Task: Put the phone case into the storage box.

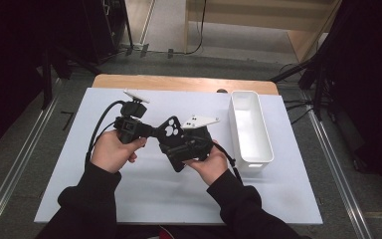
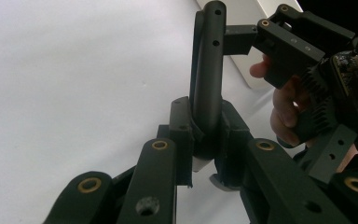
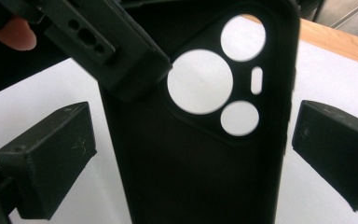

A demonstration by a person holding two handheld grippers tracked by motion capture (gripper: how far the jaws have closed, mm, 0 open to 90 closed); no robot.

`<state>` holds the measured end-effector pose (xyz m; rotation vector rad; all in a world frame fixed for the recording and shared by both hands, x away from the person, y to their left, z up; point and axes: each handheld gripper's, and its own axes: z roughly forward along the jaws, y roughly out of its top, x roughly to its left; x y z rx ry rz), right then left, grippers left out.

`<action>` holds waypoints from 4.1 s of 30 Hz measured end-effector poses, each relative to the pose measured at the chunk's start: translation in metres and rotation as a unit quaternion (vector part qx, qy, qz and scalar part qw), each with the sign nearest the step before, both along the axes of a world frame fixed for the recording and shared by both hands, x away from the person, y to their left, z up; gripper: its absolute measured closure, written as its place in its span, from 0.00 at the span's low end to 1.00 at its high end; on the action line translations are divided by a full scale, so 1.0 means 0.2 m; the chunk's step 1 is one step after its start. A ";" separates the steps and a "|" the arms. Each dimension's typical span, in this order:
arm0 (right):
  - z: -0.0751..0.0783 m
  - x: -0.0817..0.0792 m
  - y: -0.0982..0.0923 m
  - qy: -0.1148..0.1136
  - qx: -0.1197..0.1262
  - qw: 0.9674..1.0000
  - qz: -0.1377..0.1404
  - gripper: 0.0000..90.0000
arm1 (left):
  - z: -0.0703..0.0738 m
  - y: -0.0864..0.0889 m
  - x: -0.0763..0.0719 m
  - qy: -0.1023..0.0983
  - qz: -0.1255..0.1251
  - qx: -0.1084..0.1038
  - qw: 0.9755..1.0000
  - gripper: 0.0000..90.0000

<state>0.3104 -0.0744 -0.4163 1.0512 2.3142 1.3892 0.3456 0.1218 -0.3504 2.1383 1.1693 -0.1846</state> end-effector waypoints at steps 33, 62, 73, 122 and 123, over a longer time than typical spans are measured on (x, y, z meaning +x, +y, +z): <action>0.01 0.01 0.01 0.002 -0.030 1.000 0.010 0.13 | 0.03 -0.01 -0.02 -0.001 0.003 -0.021 1.000 0.77; 0.03 0.04 -0.08 0.013 -0.013 1.000 0.006 0.13 | 0.12 0.15 -0.01 -0.038 0.000 -0.040 0.998 0.40; 0.08 0.07 -0.15 0.014 0.014 0.999 0.034 0.13 | 0.06 0.16 -0.01 -0.088 -0.075 -0.052 0.992 0.32; 0.21 0.16 -0.35 0.028 0.027 0.990 0.137 0.13 | -0.28 0.20 -0.19 -0.152 -0.144 -0.009 0.978 0.31; 0.21 0.16 -0.36 0.027 0.027 0.990 0.138 0.13 | -0.29 0.20 -0.19 -0.152 -0.143 -0.009 0.978 0.31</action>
